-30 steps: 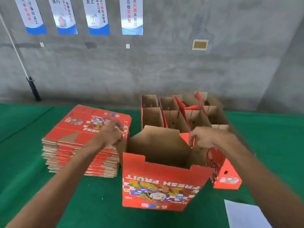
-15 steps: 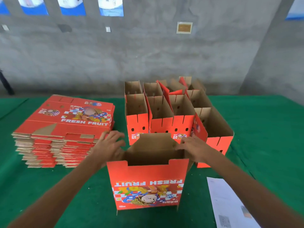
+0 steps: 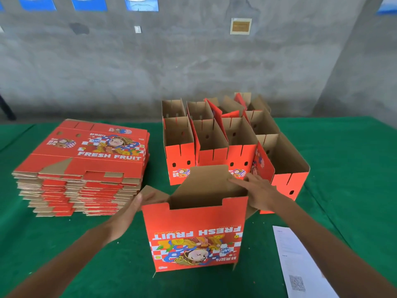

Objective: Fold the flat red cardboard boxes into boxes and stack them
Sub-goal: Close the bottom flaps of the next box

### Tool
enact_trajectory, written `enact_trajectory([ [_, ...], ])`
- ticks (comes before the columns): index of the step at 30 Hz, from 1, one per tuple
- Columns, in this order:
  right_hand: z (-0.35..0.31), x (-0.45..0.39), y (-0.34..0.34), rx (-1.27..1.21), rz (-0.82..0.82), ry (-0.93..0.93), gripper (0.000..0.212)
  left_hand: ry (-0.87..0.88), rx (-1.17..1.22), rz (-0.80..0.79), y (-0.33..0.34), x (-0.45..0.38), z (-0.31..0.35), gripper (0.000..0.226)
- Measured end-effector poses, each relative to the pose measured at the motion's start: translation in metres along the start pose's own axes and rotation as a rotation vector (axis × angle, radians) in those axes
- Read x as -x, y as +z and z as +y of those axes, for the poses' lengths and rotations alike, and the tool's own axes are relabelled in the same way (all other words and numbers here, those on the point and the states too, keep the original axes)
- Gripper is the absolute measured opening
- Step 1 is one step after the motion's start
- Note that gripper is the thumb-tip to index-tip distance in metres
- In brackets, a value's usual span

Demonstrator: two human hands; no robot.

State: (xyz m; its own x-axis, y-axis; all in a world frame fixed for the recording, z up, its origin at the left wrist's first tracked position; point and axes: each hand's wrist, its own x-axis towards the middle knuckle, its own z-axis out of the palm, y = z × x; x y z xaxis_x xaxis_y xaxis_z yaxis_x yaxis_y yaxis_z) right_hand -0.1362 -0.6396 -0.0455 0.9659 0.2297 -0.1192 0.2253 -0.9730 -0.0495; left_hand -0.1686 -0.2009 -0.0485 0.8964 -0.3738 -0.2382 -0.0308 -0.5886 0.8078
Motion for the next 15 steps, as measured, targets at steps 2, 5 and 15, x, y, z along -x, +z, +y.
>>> enact_trajectory([
  [2, 0.001, 0.0, 0.003, -0.049, -0.007, 0.008, 0.078, 0.018, 0.032, -0.014, 0.005, 0.005, -0.001, 0.071],
  [5, 0.001, -0.001, 0.006, -0.057, -0.027, -0.006, 0.075, 0.036, -0.061, -0.007, 0.011, 0.005, -0.005, 0.056],
  [15, 0.008, 0.001, -0.02, -0.479, 0.042, -0.167, 0.039, 0.125, -0.445, 0.346, 0.044, -0.029, 0.014, 0.081],
])
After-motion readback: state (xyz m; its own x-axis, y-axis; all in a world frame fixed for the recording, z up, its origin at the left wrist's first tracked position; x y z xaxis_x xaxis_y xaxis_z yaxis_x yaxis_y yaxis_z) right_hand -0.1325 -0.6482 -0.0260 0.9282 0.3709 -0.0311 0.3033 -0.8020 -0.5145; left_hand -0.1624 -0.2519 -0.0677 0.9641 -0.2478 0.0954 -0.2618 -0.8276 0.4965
